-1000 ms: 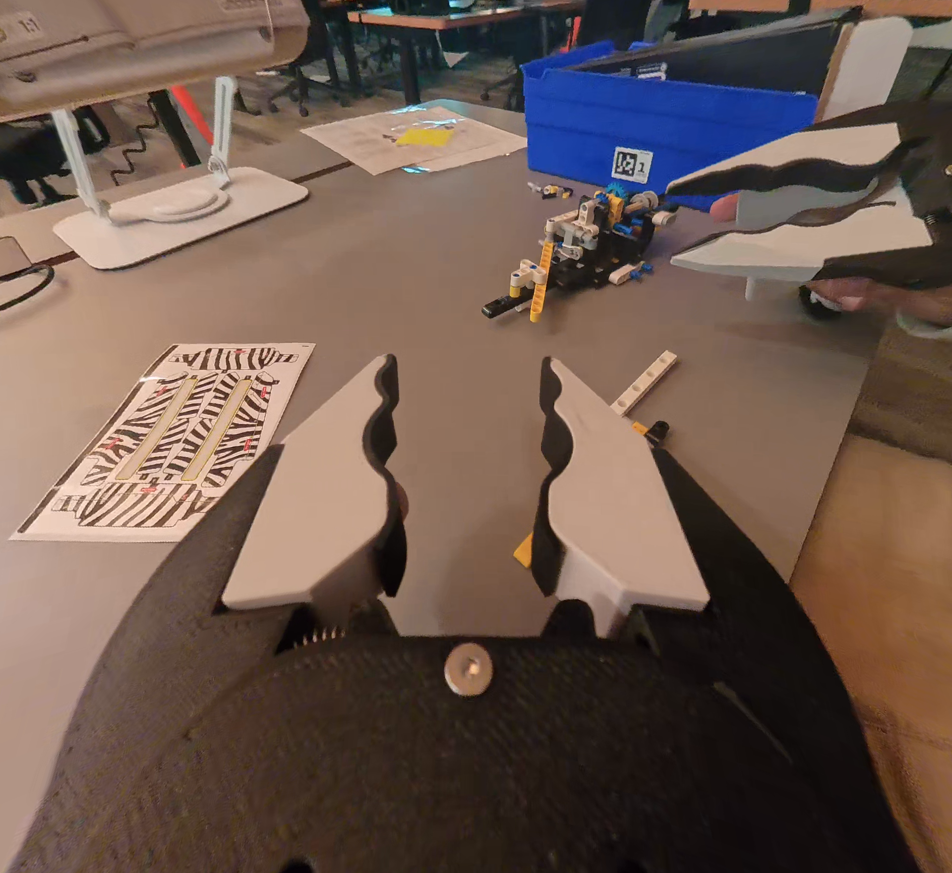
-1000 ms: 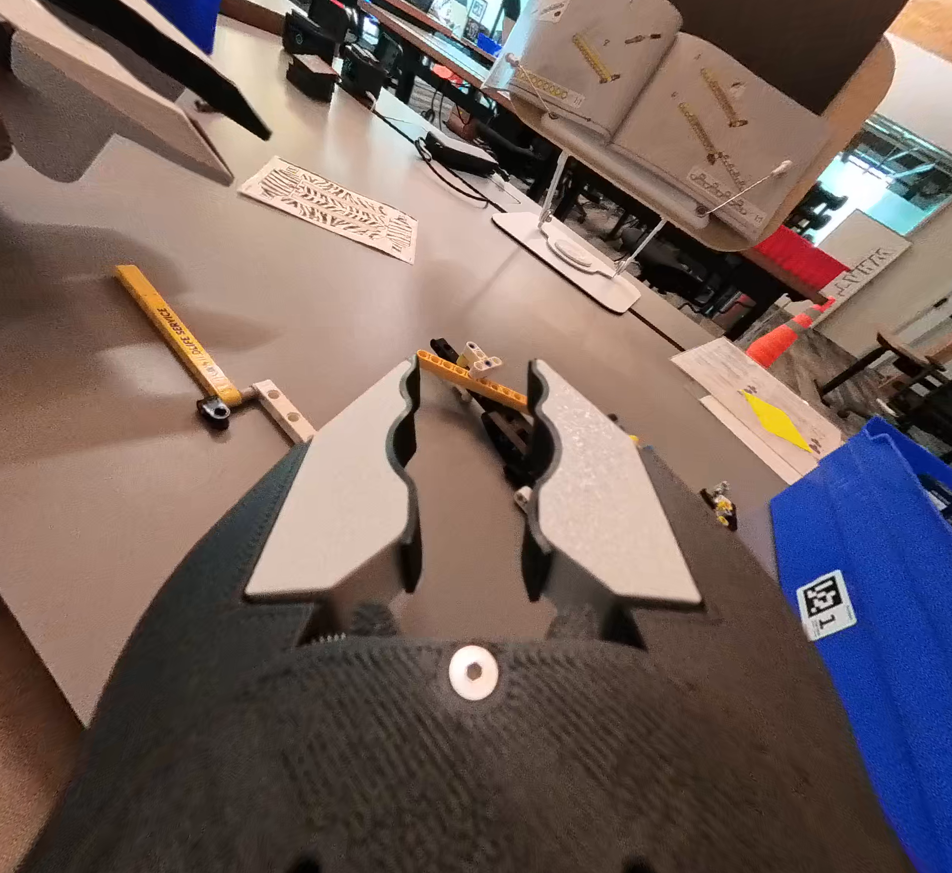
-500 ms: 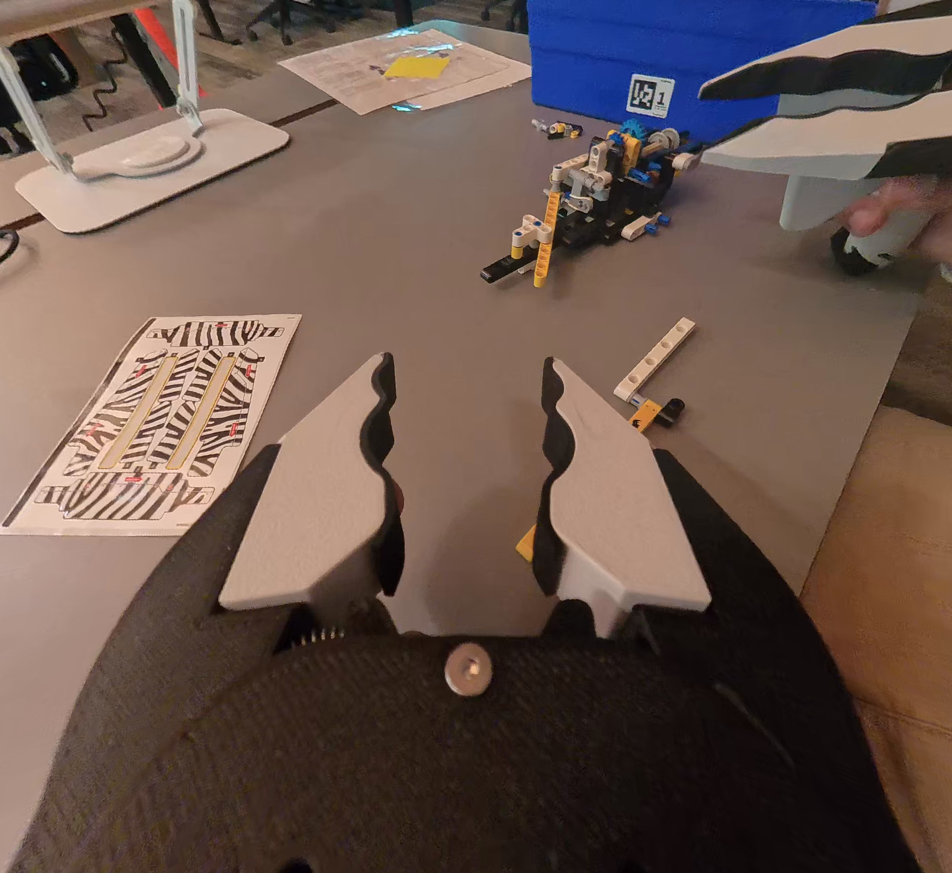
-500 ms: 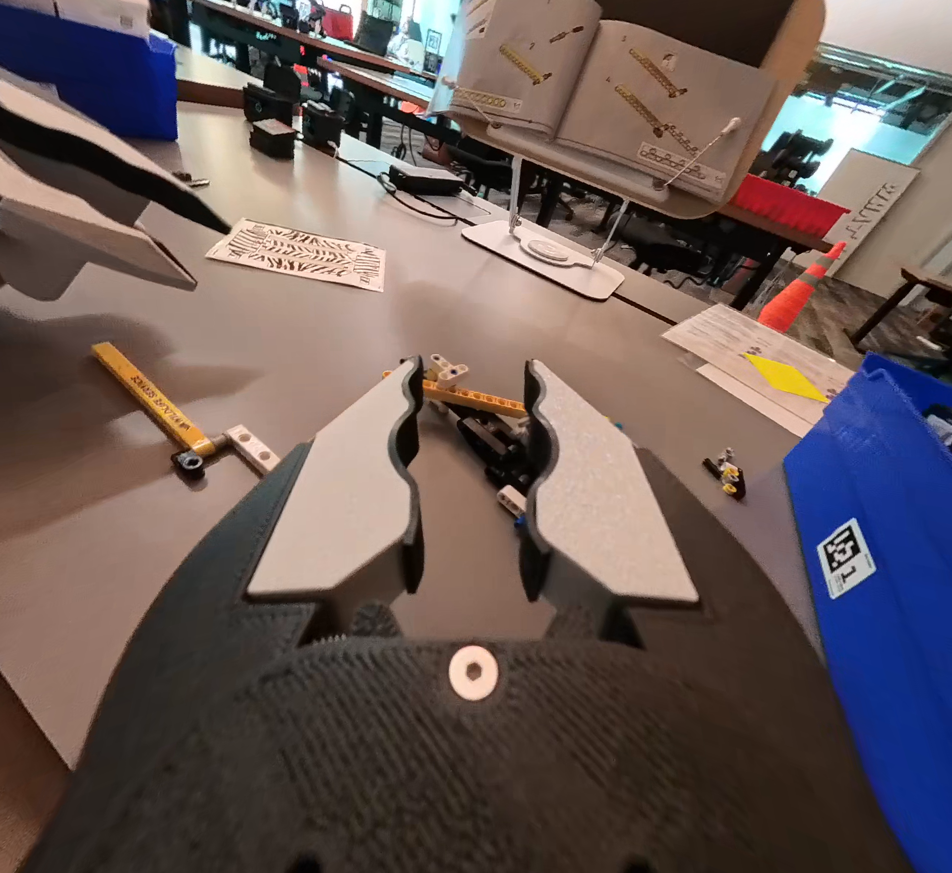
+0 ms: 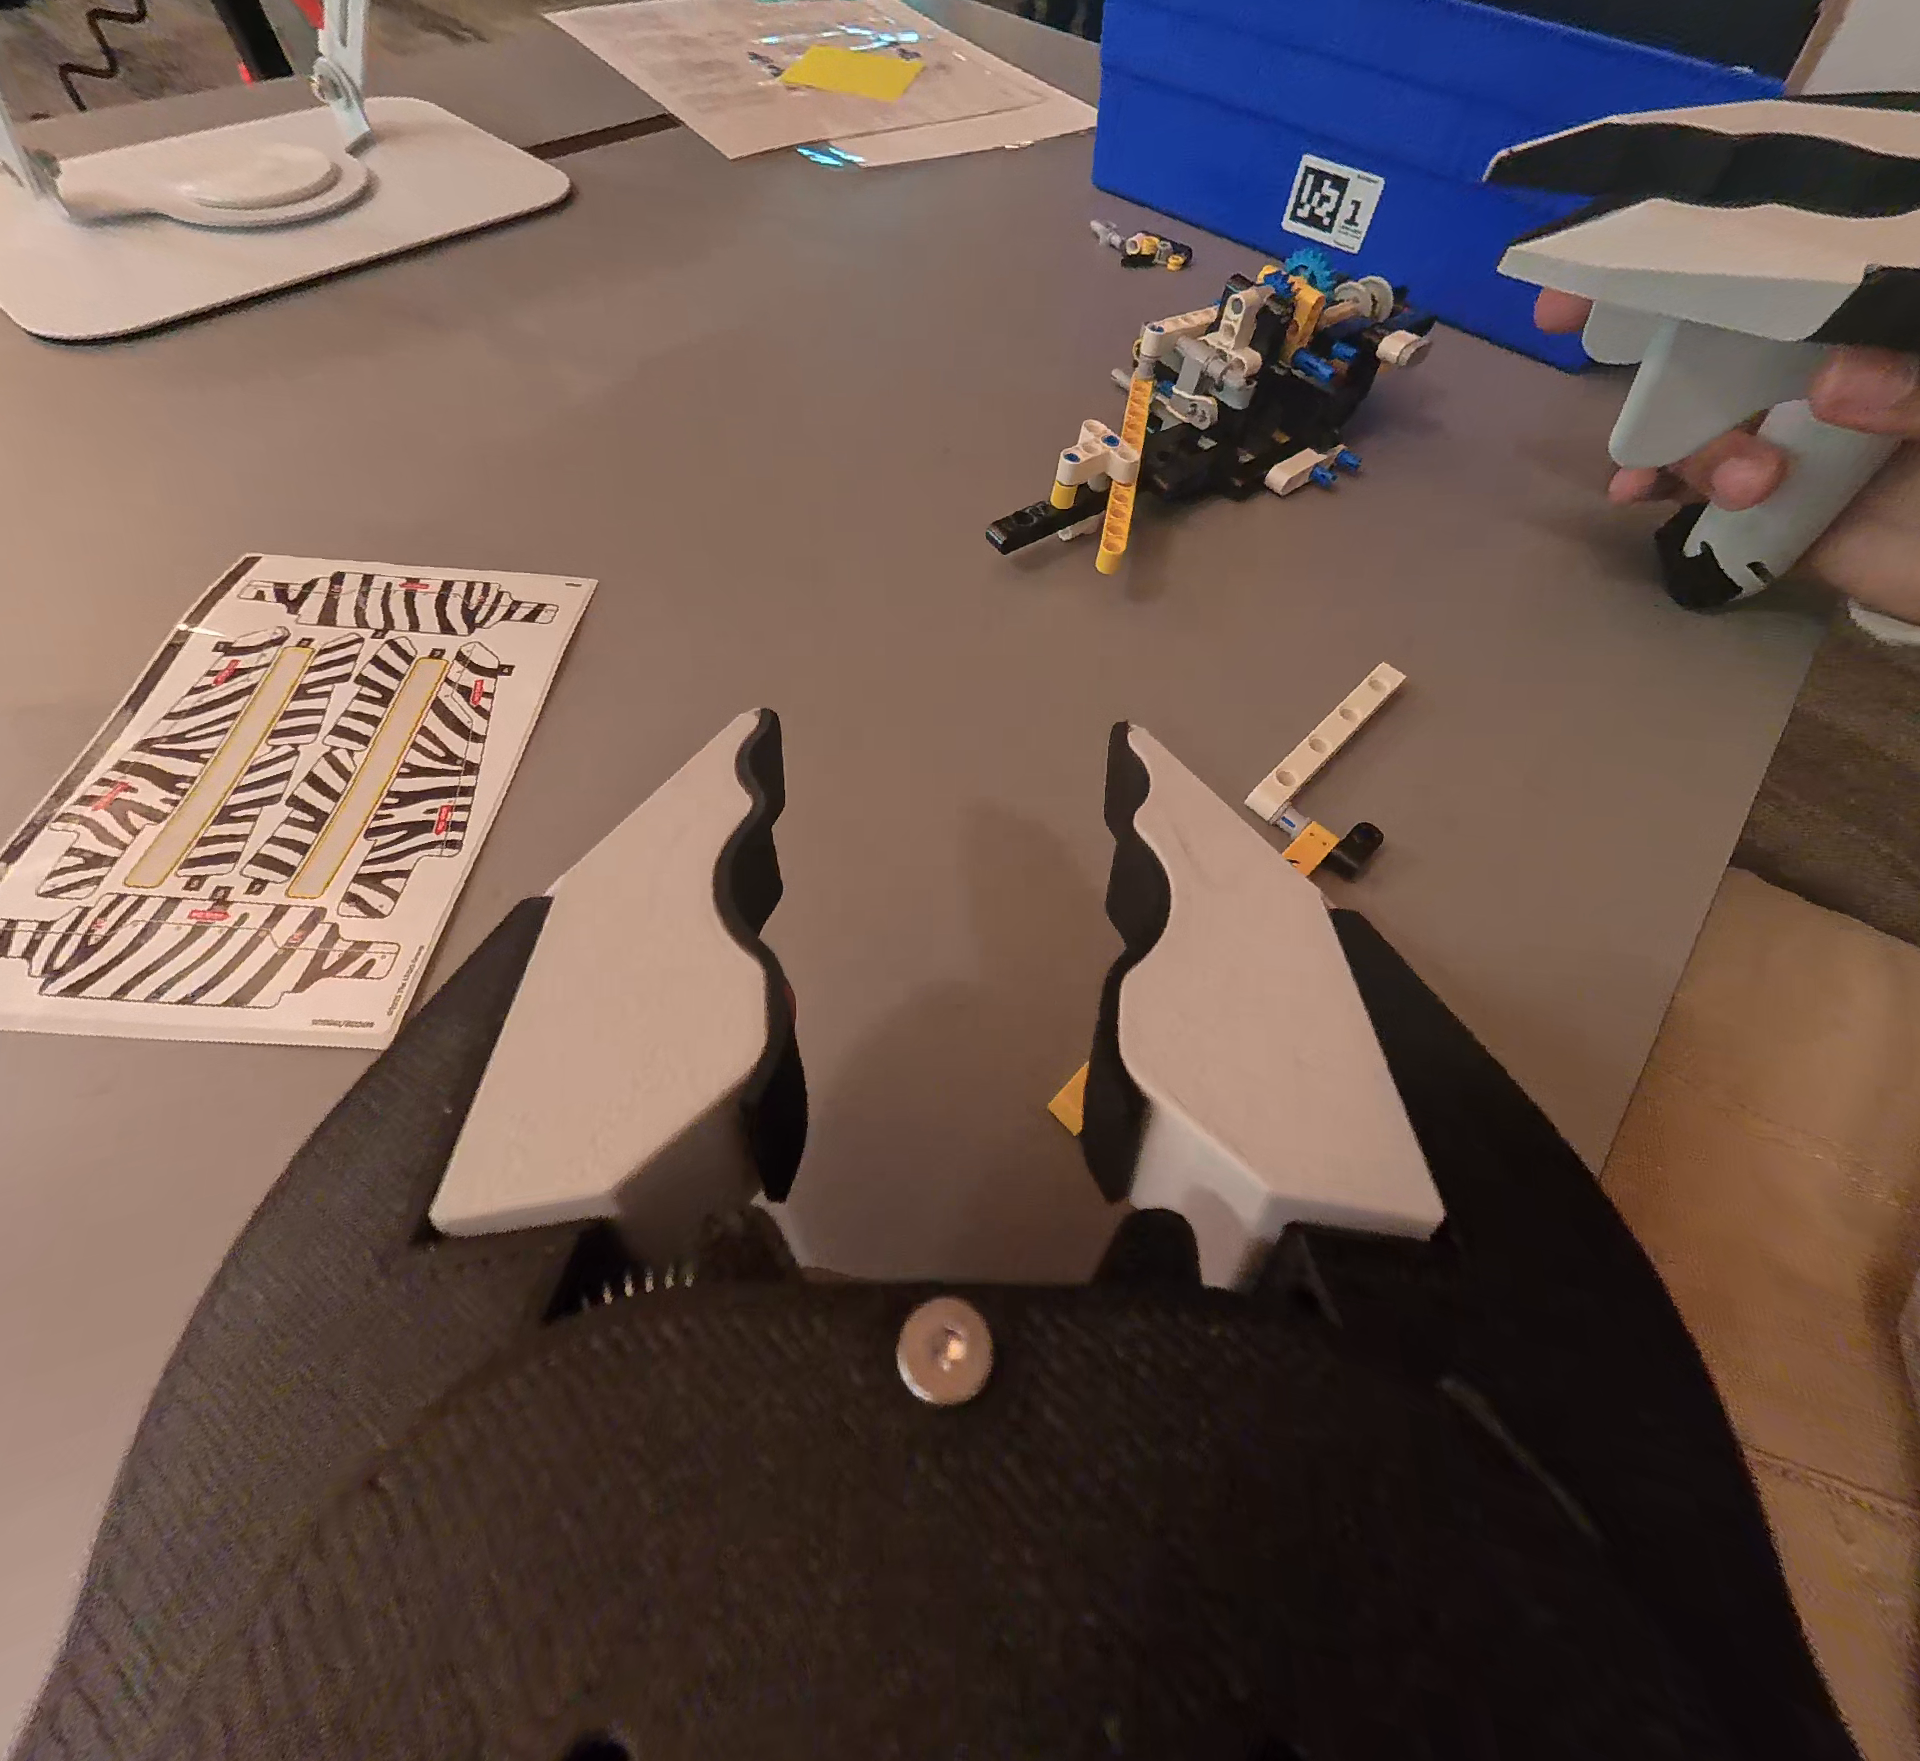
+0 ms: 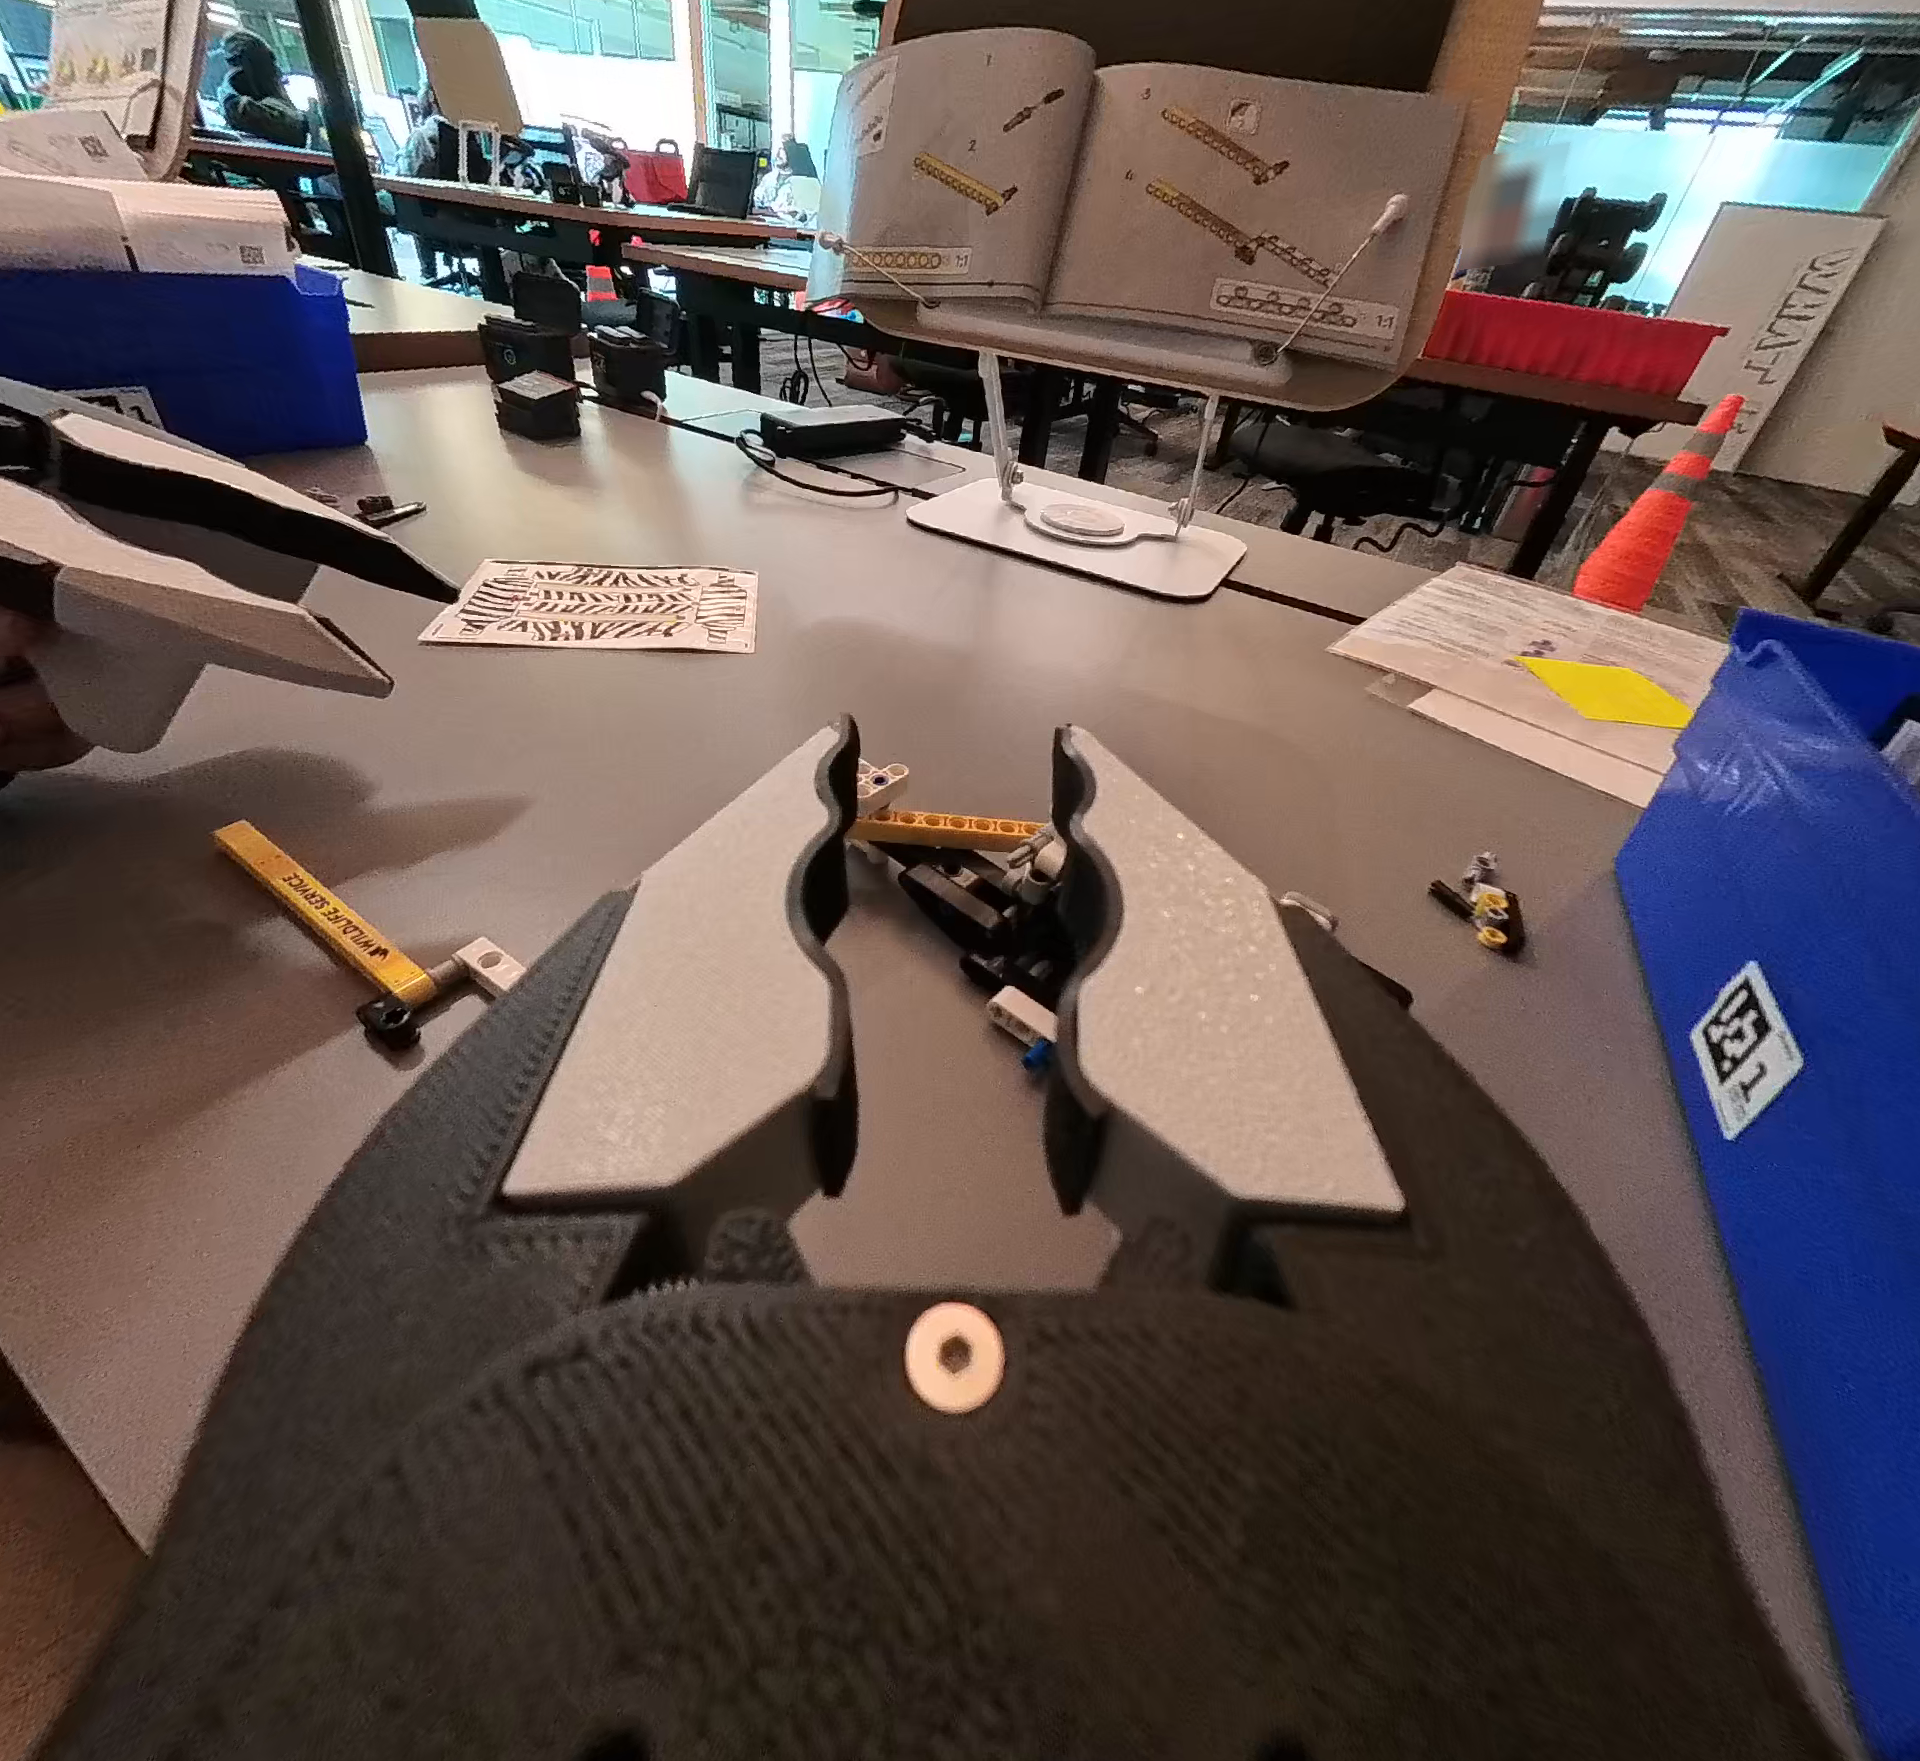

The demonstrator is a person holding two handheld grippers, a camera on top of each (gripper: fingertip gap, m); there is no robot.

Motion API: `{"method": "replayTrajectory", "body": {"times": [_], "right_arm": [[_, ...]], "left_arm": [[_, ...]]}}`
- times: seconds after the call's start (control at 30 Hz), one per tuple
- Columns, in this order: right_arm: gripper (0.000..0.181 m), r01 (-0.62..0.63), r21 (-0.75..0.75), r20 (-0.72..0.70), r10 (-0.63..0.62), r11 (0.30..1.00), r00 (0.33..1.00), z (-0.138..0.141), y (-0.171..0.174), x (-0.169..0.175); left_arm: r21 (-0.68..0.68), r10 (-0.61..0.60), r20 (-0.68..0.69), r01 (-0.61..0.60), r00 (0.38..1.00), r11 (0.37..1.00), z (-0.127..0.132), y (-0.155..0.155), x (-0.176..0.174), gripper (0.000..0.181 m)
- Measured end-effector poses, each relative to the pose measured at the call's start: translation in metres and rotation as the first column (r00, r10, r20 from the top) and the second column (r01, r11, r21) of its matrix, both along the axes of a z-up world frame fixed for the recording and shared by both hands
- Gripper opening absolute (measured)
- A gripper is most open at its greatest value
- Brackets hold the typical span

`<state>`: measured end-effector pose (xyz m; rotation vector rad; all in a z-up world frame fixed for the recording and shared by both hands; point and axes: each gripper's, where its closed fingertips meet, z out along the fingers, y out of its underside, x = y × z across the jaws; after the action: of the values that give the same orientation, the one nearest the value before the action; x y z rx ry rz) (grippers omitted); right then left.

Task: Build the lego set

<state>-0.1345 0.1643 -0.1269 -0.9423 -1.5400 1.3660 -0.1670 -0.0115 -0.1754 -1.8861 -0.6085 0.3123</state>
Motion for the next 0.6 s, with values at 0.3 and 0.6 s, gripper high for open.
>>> {"method": "replayTrajectory", "body": {"times": [0.3,0.6], "right_arm": [[0.034,0.000,-0.004,-0.011,0.000,1.000,1.000,0.0016,0.0008,0.0010],[0.034,0.004,-0.008,-0.013,-0.004,1.000,1.000,0.0019,0.0019,0.0007]], "left_arm": [[-0.005,0.005,-0.006,-0.005,1.000,1.000,0.0002,-0.0004,-0.0003,0.061],[-0.003,0.002,-0.003,-0.002,1.000,1.000,0.0002,-0.0004,0.0000,0.061]]}}
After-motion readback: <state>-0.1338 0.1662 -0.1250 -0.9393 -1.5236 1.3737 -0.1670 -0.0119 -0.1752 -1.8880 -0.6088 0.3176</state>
